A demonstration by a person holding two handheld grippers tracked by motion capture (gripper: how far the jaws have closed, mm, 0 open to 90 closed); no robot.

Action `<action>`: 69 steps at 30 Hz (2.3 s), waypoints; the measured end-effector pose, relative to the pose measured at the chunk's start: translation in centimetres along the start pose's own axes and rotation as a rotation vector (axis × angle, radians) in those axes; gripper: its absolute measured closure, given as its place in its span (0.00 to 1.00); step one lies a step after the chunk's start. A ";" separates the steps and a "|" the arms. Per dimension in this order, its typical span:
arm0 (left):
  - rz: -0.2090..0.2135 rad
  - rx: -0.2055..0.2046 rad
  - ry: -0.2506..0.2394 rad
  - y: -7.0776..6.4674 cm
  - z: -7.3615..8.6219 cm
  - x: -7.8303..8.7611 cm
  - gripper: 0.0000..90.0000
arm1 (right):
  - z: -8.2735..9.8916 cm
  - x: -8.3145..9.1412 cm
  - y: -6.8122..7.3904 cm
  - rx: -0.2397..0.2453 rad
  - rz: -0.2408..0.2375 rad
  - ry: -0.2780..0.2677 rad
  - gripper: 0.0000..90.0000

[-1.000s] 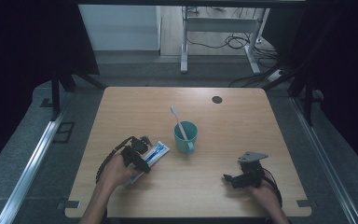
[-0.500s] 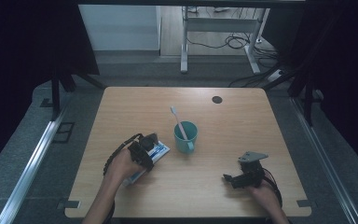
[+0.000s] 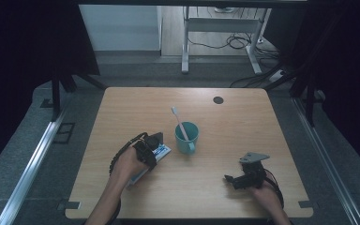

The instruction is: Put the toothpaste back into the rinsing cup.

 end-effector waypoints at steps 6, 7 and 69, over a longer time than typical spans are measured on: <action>0.025 0.017 -0.033 0.3 0.4 0.7 0.75 | 0.0 0.0 0.0 0.000 0.000 0.000 0.00; 0.031 0.017 -0.040 0.3 0.4 0.7 0.77 | 0.0 0.0 0.0 0.000 0.000 0.000 0.00; 0.141 -0.064 -0.611 0.6 4.2 8.0 0.81 | 0.0 0.0 0.0 0.002 0.000 0.000 0.00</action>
Point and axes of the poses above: each handheld gripper's, and its own axes: x roughly backward along the jaws, z roughly out of its underside, y roughly to its left, the point moved 6 cm from there along -x, roughly forward along the jaws, and after that the axes turned 2 degrees about -z, right-handed, at the moved point
